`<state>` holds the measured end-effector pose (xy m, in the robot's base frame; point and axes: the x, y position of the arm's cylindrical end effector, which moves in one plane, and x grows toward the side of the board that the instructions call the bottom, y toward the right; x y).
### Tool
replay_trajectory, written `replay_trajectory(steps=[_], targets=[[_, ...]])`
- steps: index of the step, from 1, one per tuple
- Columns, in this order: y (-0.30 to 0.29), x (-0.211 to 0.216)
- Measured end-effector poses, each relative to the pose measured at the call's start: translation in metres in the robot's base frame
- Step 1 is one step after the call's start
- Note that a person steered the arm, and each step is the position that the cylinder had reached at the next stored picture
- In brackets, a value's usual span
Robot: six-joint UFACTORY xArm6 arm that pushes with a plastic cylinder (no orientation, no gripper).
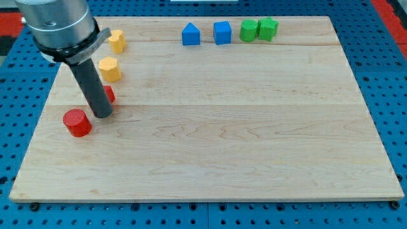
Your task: Put the red circle below the red star
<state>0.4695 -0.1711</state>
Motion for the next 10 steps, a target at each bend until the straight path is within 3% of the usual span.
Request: replay_trajectory(steps=[1,2,4,6,8,10], targets=[[0.009,0.047],[-0.029,0.077],[-0.132,0.053],[-0.06,0.042],[-0.098,0.033],[-0.061,0.022]])
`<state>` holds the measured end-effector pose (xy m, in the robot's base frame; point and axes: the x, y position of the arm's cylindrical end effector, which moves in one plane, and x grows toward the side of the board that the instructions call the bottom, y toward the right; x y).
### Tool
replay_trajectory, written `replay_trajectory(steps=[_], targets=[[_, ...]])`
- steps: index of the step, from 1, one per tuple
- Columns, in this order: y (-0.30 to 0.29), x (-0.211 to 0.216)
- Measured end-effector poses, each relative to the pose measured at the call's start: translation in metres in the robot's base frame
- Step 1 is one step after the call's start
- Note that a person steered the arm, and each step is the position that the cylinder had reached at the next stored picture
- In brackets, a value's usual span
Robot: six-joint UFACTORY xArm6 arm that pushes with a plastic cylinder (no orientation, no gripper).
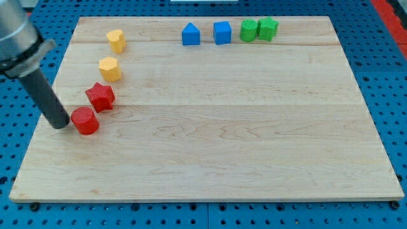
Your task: Put the red circle below the red star
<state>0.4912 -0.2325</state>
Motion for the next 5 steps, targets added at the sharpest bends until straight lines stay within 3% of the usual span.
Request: replay_trajectory(steps=[1,3,5], targets=[[0.018,0.012],[-0.004,0.023],[-0.035,-0.039]])
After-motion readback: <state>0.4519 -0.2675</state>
